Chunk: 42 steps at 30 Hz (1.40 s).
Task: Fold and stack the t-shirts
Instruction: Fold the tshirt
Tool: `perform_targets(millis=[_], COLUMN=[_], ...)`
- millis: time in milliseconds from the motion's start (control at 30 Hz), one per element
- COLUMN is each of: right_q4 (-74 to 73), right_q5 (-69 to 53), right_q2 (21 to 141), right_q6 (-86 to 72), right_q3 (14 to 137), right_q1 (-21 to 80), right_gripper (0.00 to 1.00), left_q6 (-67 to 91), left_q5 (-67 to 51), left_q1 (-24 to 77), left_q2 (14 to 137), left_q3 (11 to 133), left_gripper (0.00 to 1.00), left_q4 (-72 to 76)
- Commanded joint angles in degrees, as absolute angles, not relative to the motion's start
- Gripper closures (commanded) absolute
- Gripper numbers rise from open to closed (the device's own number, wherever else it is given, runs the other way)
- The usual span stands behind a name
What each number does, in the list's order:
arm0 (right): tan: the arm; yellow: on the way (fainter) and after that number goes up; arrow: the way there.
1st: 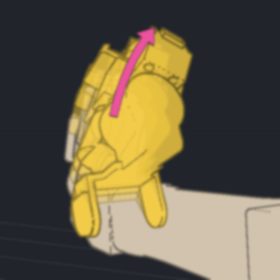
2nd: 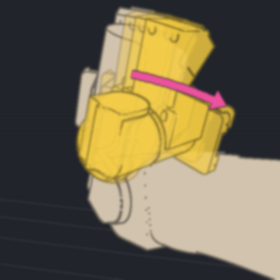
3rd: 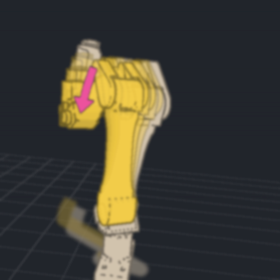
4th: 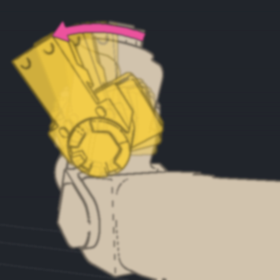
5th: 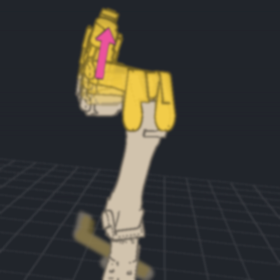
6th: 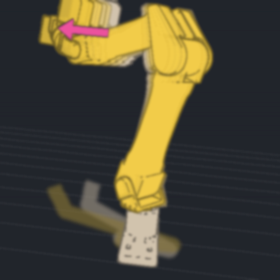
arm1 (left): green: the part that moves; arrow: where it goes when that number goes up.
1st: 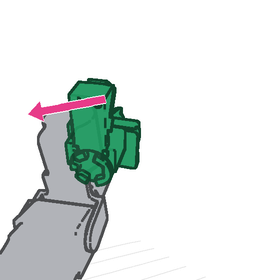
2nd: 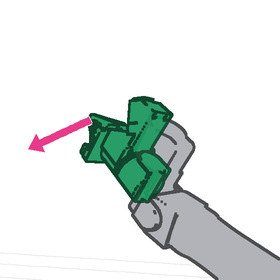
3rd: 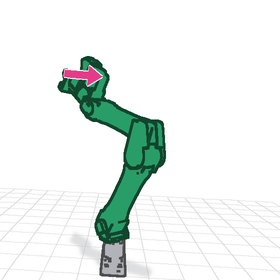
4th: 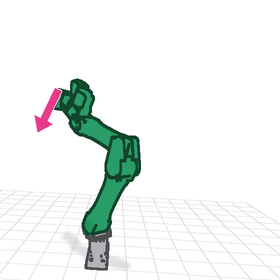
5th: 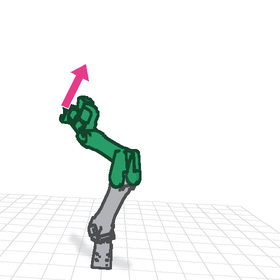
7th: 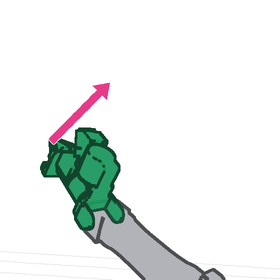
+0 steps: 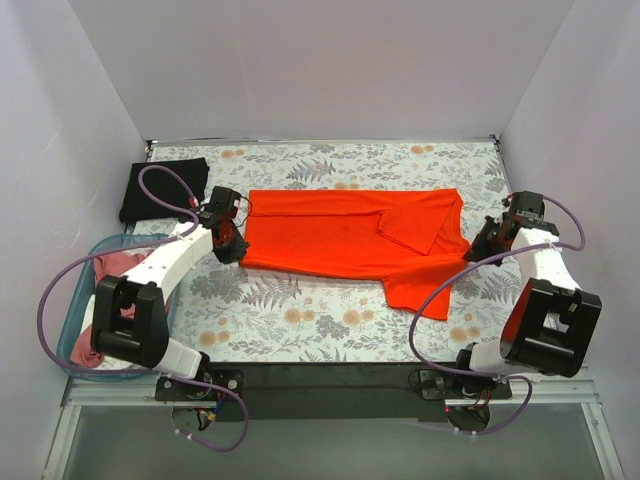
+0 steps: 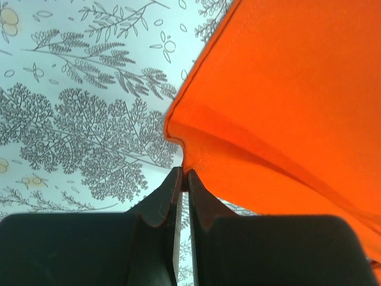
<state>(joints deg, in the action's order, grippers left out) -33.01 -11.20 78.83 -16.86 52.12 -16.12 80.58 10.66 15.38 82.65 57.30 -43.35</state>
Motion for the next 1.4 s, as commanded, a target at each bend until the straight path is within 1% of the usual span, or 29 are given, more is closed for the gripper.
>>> perform_targets(millis=[0, 167, 300, 633, 1067, 1367], right_q4=[-35.50, -36.65, -37.26, -37.97, -37.53, -36.30], right_q5=[-13.18, -13.36, -13.71, -13.45, -10.90, -11.78], right_q2=[82.77, 87.35, 90.51, 96.94, 102.04, 103.97], right_q6=[-15.21, -14.59, -13.98, -13.71, -13.09, -13.45], right_q3=[57.47, 62.22, 65.73, 72.77, 74.18, 74.36], right_q1=[-16.26, -16.17, -15.29, -14.06, -13.89, -13.80], right_gripper=[0.99, 0.99, 0.99, 0.99, 0.98, 0.94], left_q6=[79.10, 78.84, 78.22, 75.32, 74.71, 73.92], left_q5=[10.11, 9.67, 11.59, 14.50, 16.00, 15.91], left_q1=[13.98, 12.48, 12.04, 11.87, 11.87, 11.87], left_q2=[85.60, 90.17, 94.03, 98.35, 105.38, 107.14], left_q3=[60.73, 64.16, 66.35, 71.63, 75.58, 76.20], left_gripper=[1.00, 1.00, 1.00, 1.00, 1.00, 1.00], left_q4=[-43.60, -42.28, -41.92, -38.41, -36.48, -35.24])
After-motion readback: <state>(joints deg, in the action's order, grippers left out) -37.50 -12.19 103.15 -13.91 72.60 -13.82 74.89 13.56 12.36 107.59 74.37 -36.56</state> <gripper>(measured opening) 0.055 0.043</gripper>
